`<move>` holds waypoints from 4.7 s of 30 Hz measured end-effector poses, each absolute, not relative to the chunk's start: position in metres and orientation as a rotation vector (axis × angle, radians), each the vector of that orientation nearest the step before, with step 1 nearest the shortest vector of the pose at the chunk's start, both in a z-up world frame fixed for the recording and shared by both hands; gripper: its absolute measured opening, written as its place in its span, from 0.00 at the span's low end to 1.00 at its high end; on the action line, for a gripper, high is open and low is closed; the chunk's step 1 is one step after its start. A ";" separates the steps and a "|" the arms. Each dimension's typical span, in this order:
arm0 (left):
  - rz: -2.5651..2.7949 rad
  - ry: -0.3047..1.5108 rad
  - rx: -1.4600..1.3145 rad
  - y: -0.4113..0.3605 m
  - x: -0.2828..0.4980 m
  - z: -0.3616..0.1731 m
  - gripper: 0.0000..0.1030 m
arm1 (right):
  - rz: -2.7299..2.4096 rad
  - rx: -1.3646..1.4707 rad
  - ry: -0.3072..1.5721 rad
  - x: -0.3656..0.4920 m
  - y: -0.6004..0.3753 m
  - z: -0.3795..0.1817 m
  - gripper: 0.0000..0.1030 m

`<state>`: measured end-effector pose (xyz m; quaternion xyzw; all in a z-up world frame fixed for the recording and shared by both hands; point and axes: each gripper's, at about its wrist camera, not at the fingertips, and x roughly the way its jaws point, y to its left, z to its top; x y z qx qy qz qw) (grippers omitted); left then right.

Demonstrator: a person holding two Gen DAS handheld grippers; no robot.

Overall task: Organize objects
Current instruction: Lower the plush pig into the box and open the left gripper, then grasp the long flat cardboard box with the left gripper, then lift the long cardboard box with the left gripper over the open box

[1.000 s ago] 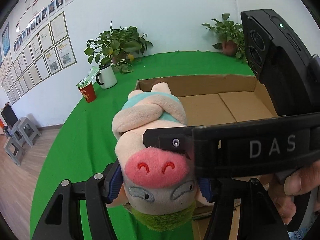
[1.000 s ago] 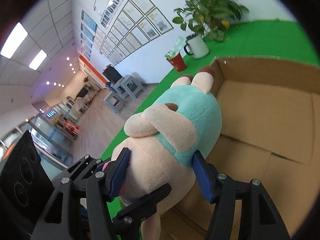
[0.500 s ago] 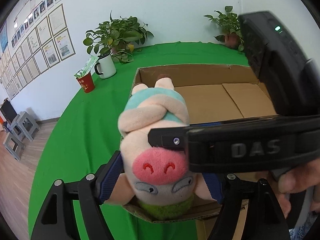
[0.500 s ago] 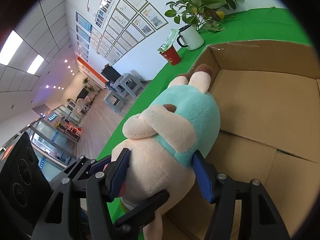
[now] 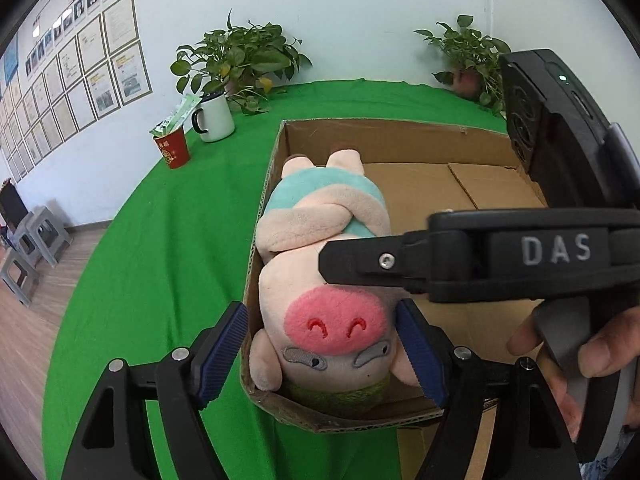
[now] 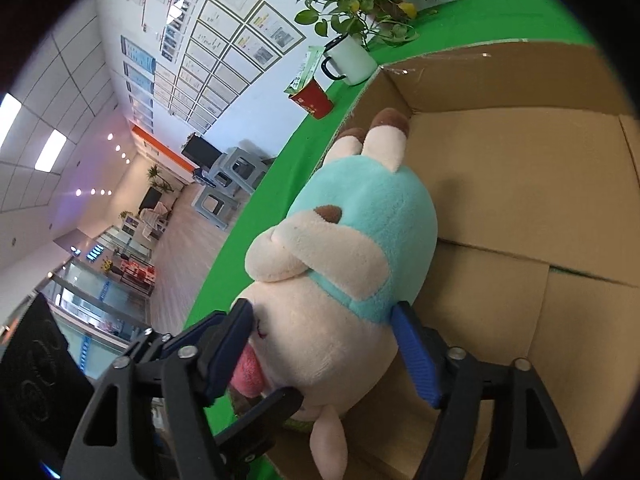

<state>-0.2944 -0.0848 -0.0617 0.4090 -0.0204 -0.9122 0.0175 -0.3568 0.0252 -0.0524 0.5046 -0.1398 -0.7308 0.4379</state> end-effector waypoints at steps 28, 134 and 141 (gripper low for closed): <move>-2.885 -0.204 1.067 -0.086 -0.258 -0.037 0.83 | -2.032 1.280 -0.403 -0.329 0.056 -0.028 0.99; -3.244 0.852 1.568 -0.052 -0.060 -0.024 0.73 | -2.261 0.822 -0.174 -0.006 0.131 0.008 0.86; -3.349 0.774 1.467 -0.039 -0.097 0.020 0.73 | -2.332 0.702 -0.182 -0.027 0.138 0.039 0.86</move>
